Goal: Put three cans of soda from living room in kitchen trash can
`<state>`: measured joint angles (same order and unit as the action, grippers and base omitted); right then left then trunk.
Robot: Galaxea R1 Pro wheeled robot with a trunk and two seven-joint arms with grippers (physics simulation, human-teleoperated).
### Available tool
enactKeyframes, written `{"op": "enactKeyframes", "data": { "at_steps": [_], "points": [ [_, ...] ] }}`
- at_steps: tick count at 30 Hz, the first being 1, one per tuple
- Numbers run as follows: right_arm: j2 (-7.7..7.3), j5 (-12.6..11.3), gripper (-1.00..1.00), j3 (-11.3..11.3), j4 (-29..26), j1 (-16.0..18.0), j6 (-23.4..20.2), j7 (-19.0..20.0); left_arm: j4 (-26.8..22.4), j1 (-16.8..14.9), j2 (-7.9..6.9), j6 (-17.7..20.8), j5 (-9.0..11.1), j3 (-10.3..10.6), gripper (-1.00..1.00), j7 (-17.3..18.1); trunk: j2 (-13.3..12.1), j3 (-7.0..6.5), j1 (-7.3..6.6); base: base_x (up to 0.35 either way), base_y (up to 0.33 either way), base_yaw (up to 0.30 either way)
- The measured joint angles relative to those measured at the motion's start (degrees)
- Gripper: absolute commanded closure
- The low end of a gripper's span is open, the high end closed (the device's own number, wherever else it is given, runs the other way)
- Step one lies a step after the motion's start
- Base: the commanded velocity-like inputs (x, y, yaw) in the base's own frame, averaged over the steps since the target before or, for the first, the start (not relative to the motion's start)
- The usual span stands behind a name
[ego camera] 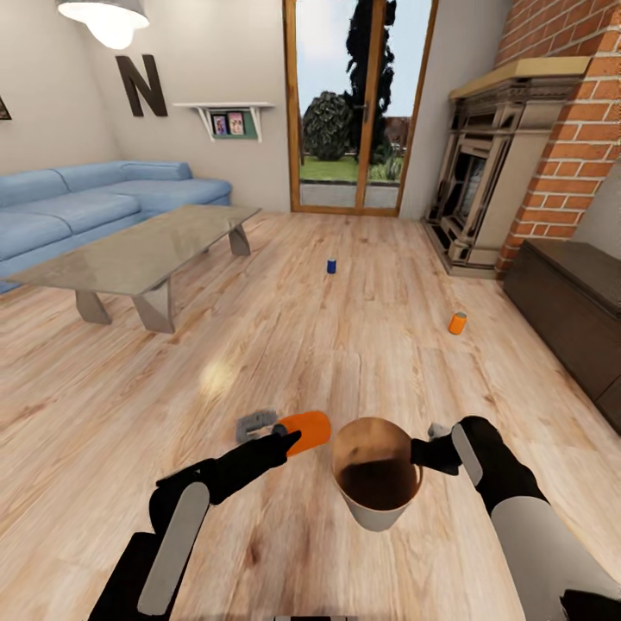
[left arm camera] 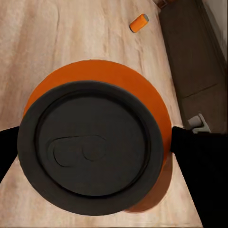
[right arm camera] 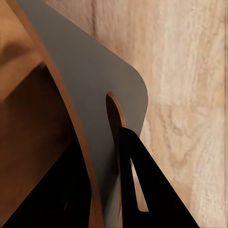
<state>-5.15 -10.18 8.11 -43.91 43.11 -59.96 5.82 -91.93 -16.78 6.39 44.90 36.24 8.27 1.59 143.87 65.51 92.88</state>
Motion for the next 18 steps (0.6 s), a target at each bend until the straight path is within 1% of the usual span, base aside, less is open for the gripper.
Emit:
{"op": "enactKeyframes", "data": {
  "at_steps": [1,4,5,6,8,10,11,13,15,17,18],
  "points": [
    [0.02,0.04,1.00,0.00,0.02,0.01,0.00,0.00,0.08,-0.46,0.22,0.32,-0.34,0.87,1.00,-0.51,-0.01,-0.22,-0.03,0.000,0.000,0.000],
    [0.18,-0.14,1.00,-0.04,0.11,0.03,-0.01,0.00,0.27,-1.86,1.33,1.23,0.11,5.90,1.00,-4.15,-0.05,-0.88,-0.10,0.000,0.000,0.000],
    [0.21,-0.20,1.00,-0.04,0.12,0.03,-0.01,0.00,0.29,-1.99,1.51,1.31,0.11,6.59,1.00,-4.54,-0.07,-1.11,-0.13,0.000,0.000,0.000],
    [0.24,-0.17,1.00,-0.08,0.13,0.03,-0.01,-0.02,0.30,-2.21,1.77,1.39,0.93,7.61,1.00,-5.04,-0.08,-1.33,-0.16,0.000,0.000,0.000],
    [0.28,0.02,1.00,-0.19,0.14,0.00,-0.01,-0.07,0.40,-2.68,2.03,1.64,2.00,8.78,1.00,-5.67,-0.11,-1.77,-0.21,0.000,0.000,0.000],
    [0.29,0.20,1.00,-0.32,0.14,-0.03,0.00,-0.10,0.60,-2.90,2.18,2.28,2.35,9.29,1.00,-6.35,-0.13,-2.21,-0.26,0.000,0.000,0.000],
    [0.30,0.22,1.00,-0.40,0.14,-0.04,0.00,-0.10,0.82,-3.01,2.28,2.69,2.63,10.12,1.00,-7.21,-0.15,-2.43,-0.28,0.000,0.000,0.000],
    [0.39,0.20,1.00,-0.59,0.07,-0.13,0.00,-0.06,2.09,-3.79,2.47,3.19,2.73,12.80,1.00,-10.46,-0.18,-2.88,-0.33,0.000,0.000,0.000],
    [0.47,0.05,1.00,-0.79,-0.09,-0.24,-0.01,-0.01,4.11,-4.79,2.62,3.40,2.75,14.49,1.00,-13.09,-0.20,-3.32,-0.38,0.000,0.000,0.000],
    [0.51,-0.04,1.00,-1.94,-0.32,-0.38,-0.01,0.01,5.34,-5.24,2.67,3.46,2.82,15.09,1.00,-14.10,-0.23,-3.76,-0.44,0.000,0.000,0.000],
    [0.51,-0.03,1.00,-3.53,-0.44,-0.48,-0.01,0.03,5.89,-5.44,2.67,3.49,2.81,15.32,1.00,-14.55,-0.24,-3.98,-0.46,0.000,0.000,0.000]
  ]
}}
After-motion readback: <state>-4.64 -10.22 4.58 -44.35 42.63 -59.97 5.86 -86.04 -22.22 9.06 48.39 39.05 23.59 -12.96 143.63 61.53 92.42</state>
